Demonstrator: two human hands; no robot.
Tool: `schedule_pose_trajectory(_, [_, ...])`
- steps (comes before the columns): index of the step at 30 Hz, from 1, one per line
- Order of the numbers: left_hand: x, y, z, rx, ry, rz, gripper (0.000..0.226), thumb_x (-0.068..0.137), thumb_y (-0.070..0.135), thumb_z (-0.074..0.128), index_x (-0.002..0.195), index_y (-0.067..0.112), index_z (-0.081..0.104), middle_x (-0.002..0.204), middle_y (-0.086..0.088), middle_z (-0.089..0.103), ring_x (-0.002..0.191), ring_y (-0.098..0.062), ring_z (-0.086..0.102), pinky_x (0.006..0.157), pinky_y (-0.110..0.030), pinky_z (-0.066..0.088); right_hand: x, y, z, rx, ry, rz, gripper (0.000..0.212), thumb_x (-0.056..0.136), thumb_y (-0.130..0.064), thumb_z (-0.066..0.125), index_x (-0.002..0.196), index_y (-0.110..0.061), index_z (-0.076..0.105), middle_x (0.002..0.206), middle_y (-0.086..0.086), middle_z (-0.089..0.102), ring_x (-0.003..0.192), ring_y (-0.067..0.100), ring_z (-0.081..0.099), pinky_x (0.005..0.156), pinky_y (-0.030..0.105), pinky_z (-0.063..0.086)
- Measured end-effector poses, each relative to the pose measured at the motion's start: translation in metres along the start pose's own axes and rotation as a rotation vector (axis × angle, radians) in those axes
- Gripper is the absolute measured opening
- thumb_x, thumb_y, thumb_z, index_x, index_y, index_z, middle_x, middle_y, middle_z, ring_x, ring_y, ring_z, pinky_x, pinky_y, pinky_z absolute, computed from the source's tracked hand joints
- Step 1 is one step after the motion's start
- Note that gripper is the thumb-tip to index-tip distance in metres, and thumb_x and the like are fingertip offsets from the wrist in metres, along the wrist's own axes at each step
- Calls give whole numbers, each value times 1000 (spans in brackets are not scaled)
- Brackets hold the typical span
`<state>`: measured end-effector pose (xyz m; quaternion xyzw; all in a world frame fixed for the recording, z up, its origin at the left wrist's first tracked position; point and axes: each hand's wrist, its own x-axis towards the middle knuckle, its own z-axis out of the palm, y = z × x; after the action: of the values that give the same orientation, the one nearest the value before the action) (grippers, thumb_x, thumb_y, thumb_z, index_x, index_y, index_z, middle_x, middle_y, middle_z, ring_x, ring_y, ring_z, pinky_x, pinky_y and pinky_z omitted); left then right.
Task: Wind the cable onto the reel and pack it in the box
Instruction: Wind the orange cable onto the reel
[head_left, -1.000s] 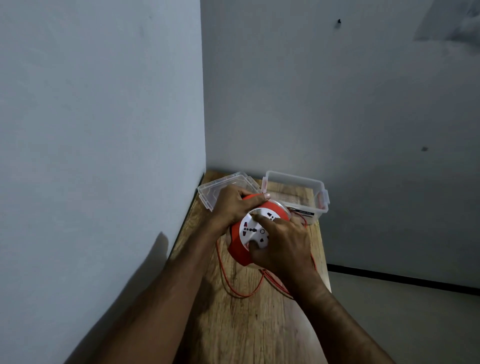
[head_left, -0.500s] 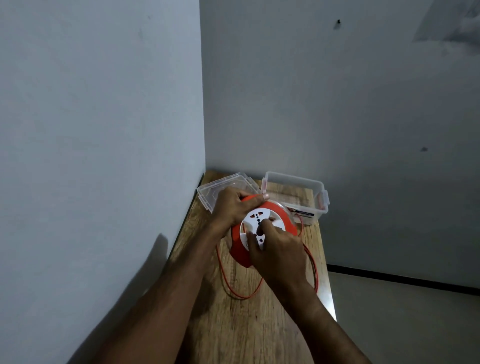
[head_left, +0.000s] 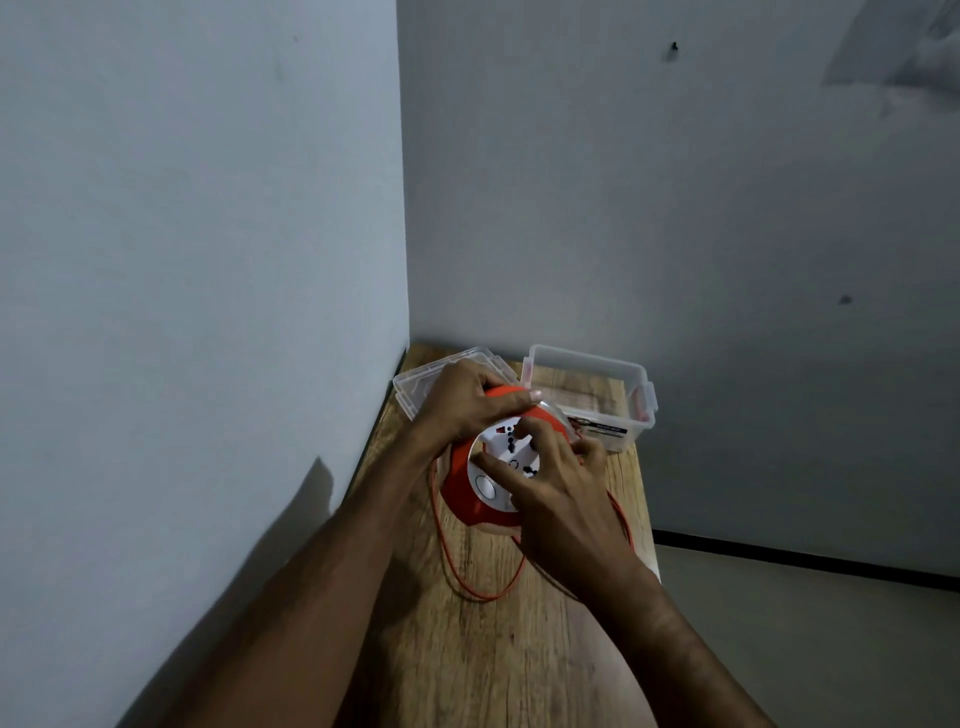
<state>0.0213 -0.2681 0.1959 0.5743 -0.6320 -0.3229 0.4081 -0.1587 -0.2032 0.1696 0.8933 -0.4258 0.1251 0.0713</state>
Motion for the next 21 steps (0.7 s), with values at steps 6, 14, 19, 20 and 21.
schedule_pose_trajectory(6, [-1,1,14,25,0,25,23,83,48,80,69,29,78,66,6,75,58,-4,68,55,-17,50,6,3,1,69,147,20,67,60,-44,86,122,-27,68,122,11,59,113,29,58,93,43,47])
schedule_pose_trajectory(14, [0,-4,16,44,55,7,42,80,60,76,82,19,83,75,3,78,69,-12,73,70,-41,62,12,-10,7,308,230,313,57,75,-47,76,121,-18,60,100,1,73,83,18,71,74,26,59])
schedule_pose_trajectory(19, [-1,-9,19,46,109,8,51,80,66,73,77,16,81,71,-1,76,66,-18,73,67,-46,60,16,-21,15,678,293,589,68,79,-53,74,130,-18,44,122,-4,62,108,9,63,85,22,56])
schedule_pose_trajectory(20, [-1,-10,19,57,114,9,52,79,67,72,78,16,81,72,0,77,66,-16,73,67,-45,60,18,-21,18,730,301,637,69,78,-53,75,129,-18,44,122,-3,62,109,11,63,85,29,59])
schedule_pose_trajectory(21, [-1,-11,18,67,110,4,52,79,68,71,79,17,81,72,2,77,66,-14,73,67,-44,60,19,-22,18,779,310,677,69,77,-53,77,128,-18,46,121,-3,62,108,12,64,84,33,61])
